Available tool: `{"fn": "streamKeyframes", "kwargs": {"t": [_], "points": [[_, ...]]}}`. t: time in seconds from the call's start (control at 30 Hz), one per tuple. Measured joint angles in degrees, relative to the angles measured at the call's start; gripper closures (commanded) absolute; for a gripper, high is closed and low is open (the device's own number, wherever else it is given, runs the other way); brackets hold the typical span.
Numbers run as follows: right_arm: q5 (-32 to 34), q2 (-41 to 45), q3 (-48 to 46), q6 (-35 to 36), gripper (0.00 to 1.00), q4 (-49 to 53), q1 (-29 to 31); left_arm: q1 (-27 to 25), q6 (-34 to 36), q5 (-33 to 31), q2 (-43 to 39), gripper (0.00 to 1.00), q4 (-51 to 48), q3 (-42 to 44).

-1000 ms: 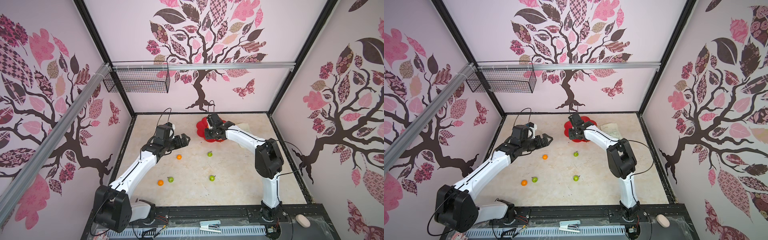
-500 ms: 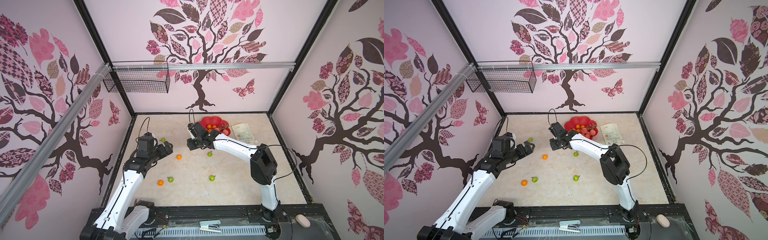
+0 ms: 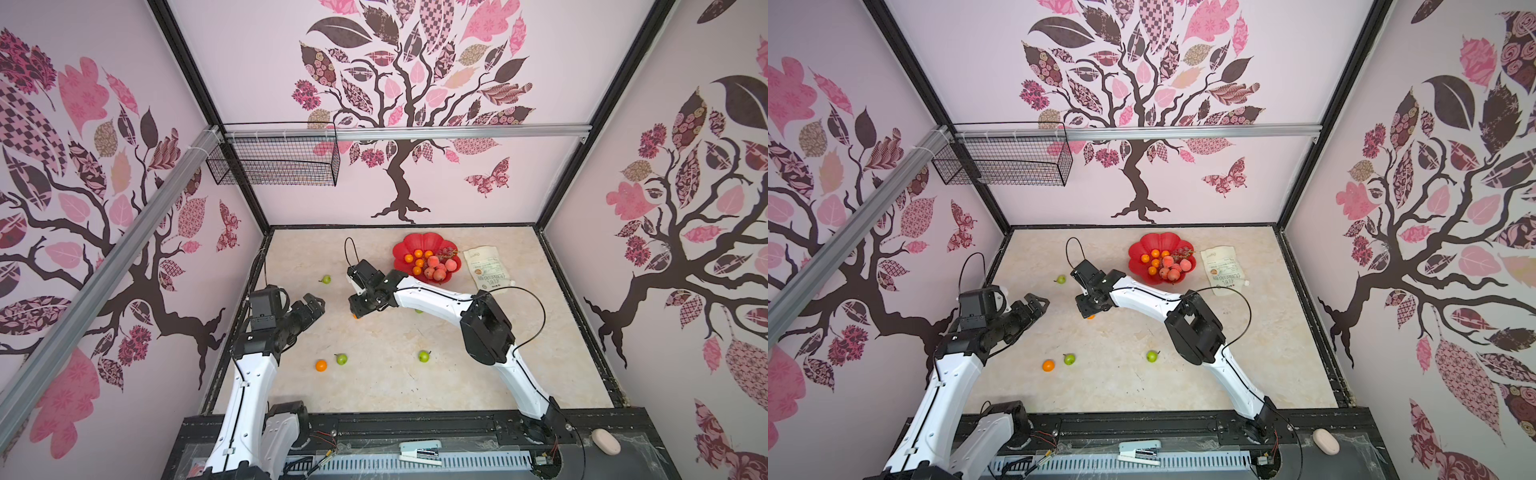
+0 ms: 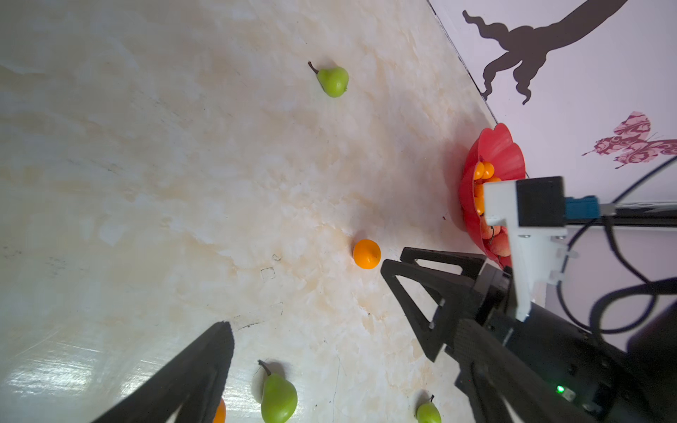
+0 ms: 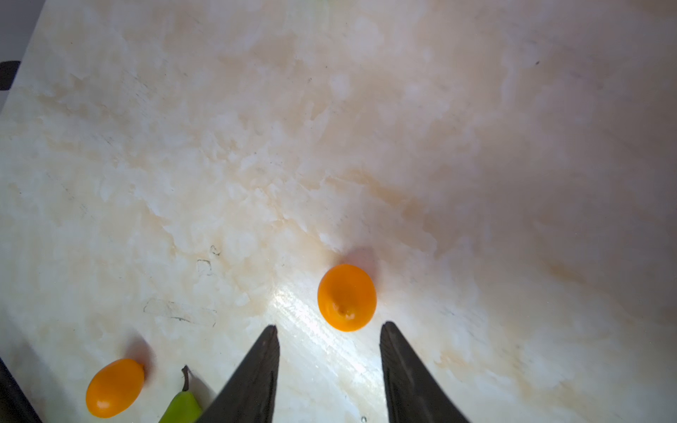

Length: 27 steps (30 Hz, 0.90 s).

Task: Place and organize the fake fruits in the fruit bowl
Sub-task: 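Move the right gripper down to a kumquat on the table nearer the robot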

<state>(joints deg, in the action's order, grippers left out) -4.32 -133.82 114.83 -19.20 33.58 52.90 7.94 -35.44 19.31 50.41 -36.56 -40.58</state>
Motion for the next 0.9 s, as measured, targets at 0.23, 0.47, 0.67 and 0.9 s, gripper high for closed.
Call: {"fn": "streamKeyframes", "kwargs": {"t": [0.23,0.47,0.67,0.9], "points": [[-0.83,-4.28,2.99,0.02,0.51,2.40,-0.07,0.44,-0.13,2.40,0.00,0.02,0.07,0.00],[-0.98,-8.39,7.91,0.15,0.51,3.87,-0.09,0.44,-0.09,3.13,-0.07,0.02,0.09,0.00],[-1.09,-9.73,10.62,0.17,0.53,5.29,-0.09,0.44,0.07,3.34,-0.94,0.02,0.42,0.20],[-1.09,-10.25,10.93,0.20,0.54,5.64,-0.09,0.44,0.28,3.54,-1.01,0.02,0.52,0.22]]}}
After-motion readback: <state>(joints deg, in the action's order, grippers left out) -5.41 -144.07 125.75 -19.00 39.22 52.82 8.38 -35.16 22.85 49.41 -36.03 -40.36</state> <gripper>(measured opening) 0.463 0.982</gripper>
